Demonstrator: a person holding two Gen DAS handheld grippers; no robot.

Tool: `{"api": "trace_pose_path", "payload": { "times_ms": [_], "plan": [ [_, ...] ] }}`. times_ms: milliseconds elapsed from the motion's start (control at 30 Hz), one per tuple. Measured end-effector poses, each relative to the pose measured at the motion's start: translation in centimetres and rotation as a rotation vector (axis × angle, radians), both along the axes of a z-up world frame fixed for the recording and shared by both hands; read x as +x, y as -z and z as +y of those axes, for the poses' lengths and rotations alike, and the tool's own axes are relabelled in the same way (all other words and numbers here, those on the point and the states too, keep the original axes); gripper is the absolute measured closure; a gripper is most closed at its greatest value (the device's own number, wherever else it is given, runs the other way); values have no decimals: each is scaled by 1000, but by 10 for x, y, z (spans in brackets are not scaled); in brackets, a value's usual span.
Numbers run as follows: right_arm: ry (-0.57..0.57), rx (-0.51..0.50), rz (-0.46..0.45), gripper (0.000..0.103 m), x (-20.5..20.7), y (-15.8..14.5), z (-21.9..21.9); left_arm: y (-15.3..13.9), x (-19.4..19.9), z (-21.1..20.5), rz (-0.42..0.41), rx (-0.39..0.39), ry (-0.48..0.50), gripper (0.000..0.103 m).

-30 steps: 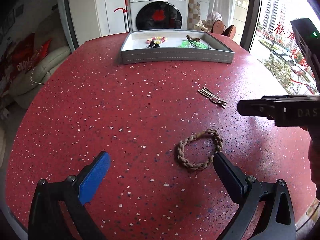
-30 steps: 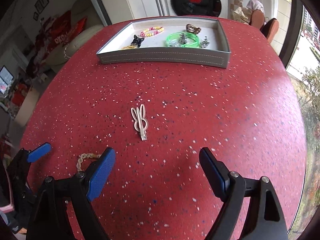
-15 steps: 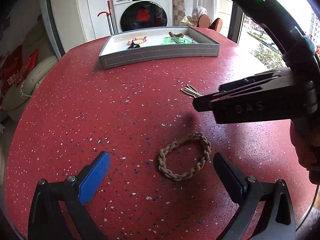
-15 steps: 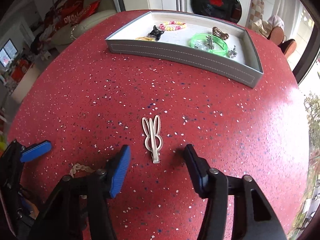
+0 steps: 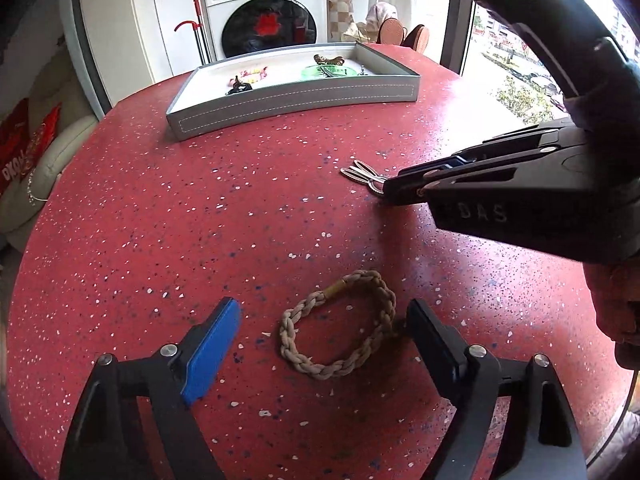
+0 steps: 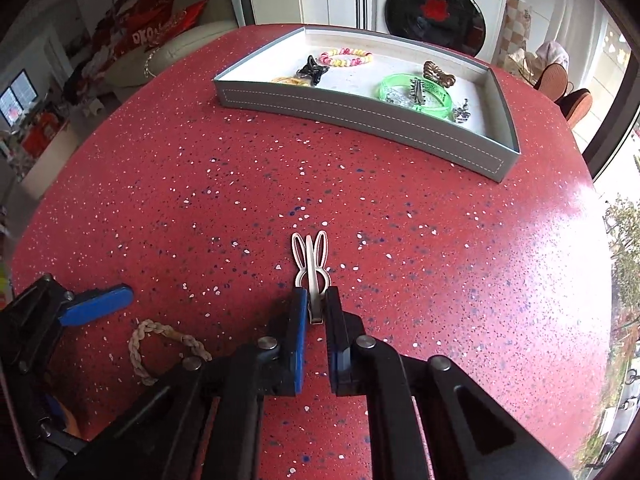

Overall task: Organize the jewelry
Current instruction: 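Grasp the braided beige bracelet with the left tool while the right tool grasps the bunny clip, then carry the braided bracelet and bunny clip into the tray and lower them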

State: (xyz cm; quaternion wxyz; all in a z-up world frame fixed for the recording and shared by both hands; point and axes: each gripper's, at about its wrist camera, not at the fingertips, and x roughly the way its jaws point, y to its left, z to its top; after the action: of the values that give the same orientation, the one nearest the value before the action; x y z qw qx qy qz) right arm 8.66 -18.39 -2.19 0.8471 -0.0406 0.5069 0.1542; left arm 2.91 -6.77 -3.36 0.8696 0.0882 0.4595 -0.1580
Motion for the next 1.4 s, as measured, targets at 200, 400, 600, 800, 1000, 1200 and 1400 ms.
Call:
{"api": "trace_pose_path", "payload": {
  "times_ms": [200,400,600,800,1000,1200,1400],
  "plan": [
    [36,48,-2,93,-2,-5,-15,-3,-2,-1,1,-28,18,41],
    [61,82,-10,93,-6,-11,-25,-6,1,2,16,-56,15,71],
    [61,103,-30,93,-10,-19,-28,-9,4,12,38,-110,-20,72],
    [72,126,-40,93,-9,-26,-35,-18,6,17,22,-126,-30,72],
    [83,142,-56,93,-7,-34,-40,-26,11,20,12,-138,-44,72],
    [96,169,-76,93,-2,-45,-45,-36,18,26,-4,-152,-65,72],
    [98,183,-97,93,6,-60,-47,-51,32,34,-33,-177,-90,72]
  ]
}}
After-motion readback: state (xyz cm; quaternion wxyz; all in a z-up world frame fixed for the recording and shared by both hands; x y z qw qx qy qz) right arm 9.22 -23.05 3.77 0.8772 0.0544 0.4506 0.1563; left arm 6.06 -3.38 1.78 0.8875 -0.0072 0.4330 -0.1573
